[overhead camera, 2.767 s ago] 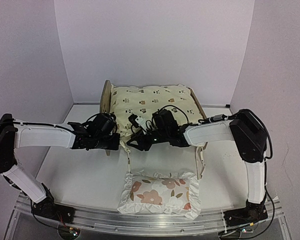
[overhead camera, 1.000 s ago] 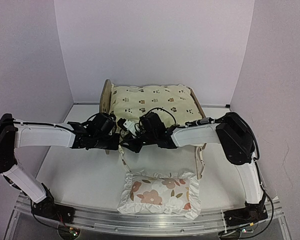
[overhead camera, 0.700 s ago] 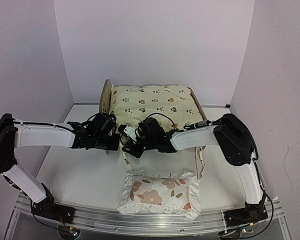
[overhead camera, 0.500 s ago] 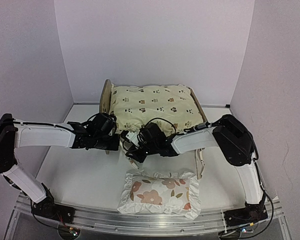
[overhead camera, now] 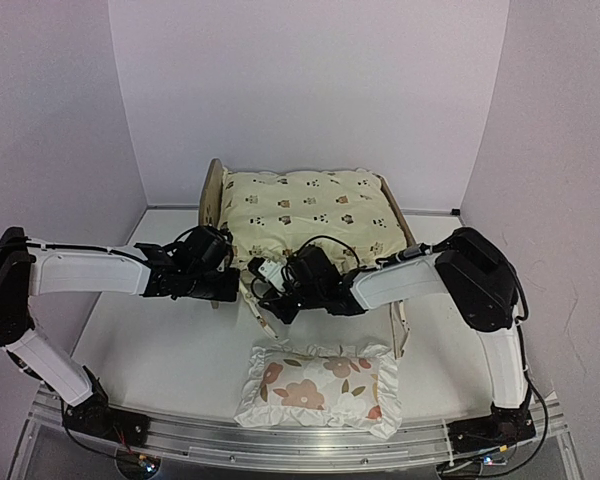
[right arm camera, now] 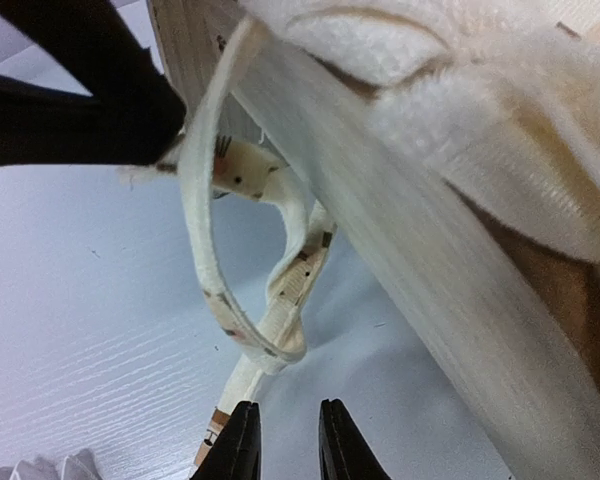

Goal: Set up the pet bed

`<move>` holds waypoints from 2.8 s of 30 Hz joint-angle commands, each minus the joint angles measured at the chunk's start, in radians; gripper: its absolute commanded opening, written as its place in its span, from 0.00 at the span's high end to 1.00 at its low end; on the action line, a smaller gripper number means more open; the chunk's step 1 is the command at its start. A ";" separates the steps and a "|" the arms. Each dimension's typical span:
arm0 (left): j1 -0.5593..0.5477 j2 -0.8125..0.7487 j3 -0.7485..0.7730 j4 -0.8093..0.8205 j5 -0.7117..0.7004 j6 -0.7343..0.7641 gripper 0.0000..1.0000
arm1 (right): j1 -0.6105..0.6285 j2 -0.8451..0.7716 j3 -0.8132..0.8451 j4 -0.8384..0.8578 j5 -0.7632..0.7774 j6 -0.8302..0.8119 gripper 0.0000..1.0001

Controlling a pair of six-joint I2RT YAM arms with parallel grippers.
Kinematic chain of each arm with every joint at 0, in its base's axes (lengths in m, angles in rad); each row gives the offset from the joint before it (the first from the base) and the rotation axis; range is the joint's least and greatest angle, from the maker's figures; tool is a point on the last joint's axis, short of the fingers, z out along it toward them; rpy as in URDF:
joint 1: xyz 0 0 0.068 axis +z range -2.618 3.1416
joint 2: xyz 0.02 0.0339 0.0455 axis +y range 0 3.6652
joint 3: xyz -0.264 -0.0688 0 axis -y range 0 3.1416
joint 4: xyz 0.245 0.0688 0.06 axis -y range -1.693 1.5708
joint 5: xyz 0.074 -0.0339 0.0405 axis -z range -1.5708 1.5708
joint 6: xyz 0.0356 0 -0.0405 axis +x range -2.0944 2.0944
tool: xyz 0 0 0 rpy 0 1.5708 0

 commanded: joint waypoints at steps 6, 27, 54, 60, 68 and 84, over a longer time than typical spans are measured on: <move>0.002 -0.027 0.037 -0.015 0.010 0.022 1.00 | -0.001 0.026 0.108 0.056 0.044 -0.023 0.83; 0.001 -0.032 0.050 -0.025 0.036 0.037 1.00 | 0.001 0.077 0.184 0.057 -0.089 0.034 0.74; 0.018 -0.035 0.115 -0.108 0.097 0.055 1.00 | 0.001 0.111 0.226 0.101 -0.222 0.013 0.49; 0.023 -0.028 0.129 -0.112 0.107 0.061 1.00 | 0.001 0.121 0.228 0.138 -0.237 0.003 0.53; 0.028 -0.014 0.142 -0.117 0.103 0.062 1.00 | 0.001 0.130 0.221 0.181 -0.282 0.017 0.71; 0.031 -0.016 0.133 -0.154 0.055 0.037 0.81 | 0.001 0.139 0.214 0.204 -0.169 0.030 1.00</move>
